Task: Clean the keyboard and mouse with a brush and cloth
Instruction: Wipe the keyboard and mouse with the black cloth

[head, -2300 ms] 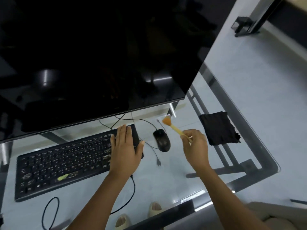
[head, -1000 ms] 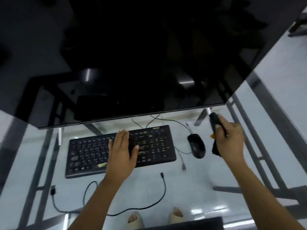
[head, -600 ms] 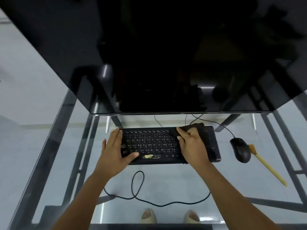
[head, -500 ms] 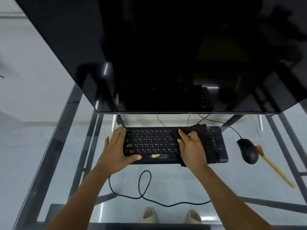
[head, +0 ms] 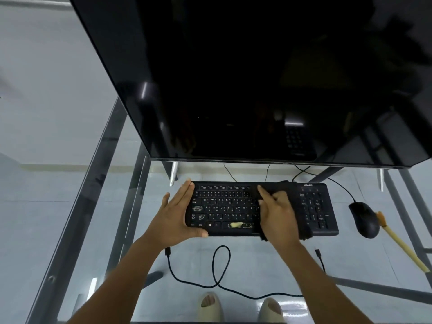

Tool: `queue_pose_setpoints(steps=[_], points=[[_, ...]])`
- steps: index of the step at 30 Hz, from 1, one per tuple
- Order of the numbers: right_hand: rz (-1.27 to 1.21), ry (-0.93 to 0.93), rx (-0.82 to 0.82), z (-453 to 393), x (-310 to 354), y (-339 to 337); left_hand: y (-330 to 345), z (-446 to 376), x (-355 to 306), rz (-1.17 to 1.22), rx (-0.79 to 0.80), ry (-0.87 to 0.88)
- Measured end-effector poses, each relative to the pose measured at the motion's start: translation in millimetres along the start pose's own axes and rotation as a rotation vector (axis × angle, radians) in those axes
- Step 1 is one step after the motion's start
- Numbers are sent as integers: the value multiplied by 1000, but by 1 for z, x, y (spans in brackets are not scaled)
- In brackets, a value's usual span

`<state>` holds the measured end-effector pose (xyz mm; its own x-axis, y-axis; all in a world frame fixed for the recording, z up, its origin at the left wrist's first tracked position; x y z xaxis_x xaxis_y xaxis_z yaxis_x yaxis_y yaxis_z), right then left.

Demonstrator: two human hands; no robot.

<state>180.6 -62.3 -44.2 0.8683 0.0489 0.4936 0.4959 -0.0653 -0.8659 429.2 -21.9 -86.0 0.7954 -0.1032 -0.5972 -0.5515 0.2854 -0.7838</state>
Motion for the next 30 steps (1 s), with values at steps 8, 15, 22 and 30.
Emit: queue_pose_setpoints(steps=[8,15,22,30], points=[[-67,-196,174,16,84,53,0,-1,-1,20,-19,29],[7,-73,-18,4,47,25,-2,-1,0,47,-32,26],[15,-353,233,26,136,81,-5,2,0,96,-94,53],[31,-64,-12,4,97,58,-7,2,0,115,-114,45]])
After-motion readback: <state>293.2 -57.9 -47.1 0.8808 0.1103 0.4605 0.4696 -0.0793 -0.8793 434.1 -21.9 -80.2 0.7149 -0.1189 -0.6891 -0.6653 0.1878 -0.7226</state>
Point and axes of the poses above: each hand's wrist, its own z-axis away from the middle knuckle, its own y-axis out of the palm, x = y × z, the point moved 9 cm from there along -z, towards the middle knuckle, and after that the axes turned 5 degrees about y, right-handed, at the moved point
